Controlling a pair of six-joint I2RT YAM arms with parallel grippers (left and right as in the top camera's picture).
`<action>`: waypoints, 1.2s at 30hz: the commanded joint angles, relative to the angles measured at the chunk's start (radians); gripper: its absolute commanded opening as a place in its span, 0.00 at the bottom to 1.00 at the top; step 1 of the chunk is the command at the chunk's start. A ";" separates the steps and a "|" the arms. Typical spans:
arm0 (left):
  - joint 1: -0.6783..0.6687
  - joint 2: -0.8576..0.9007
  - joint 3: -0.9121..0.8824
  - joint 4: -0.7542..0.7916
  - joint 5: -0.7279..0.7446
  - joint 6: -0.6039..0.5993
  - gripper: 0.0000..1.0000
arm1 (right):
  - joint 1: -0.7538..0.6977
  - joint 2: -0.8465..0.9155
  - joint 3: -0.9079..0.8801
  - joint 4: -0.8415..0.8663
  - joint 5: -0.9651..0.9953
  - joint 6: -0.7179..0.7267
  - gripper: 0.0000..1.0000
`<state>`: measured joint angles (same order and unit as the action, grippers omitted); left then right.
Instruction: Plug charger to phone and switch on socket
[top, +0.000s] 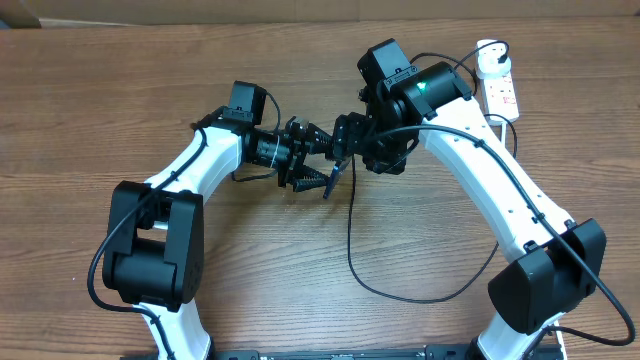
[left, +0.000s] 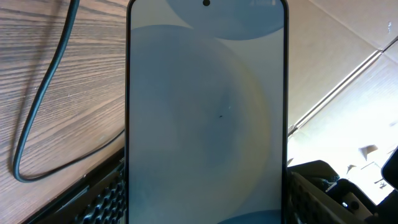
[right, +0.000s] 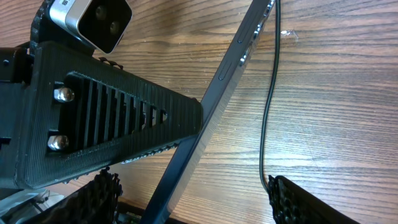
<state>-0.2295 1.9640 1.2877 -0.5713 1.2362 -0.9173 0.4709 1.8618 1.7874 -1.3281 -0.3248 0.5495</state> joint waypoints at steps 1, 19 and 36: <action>-0.001 -0.014 0.024 0.000 0.028 0.012 0.51 | -0.002 0.002 0.014 0.003 0.010 0.001 0.78; -0.001 -0.014 0.024 0.000 0.039 0.012 0.51 | -0.032 -0.113 0.184 -0.134 0.053 -0.006 0.76; -0.001 -0.014 0.024 0.000 0.039 -0.004 0.51 | 0.271 -0.125 0.149 -0.214 0.621 0.433 0.73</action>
<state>-0.2295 1.9640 1.2877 -0.5716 1.2369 -0.9180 0.6861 1.7466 1.9388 -1.5368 0.0780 0.8101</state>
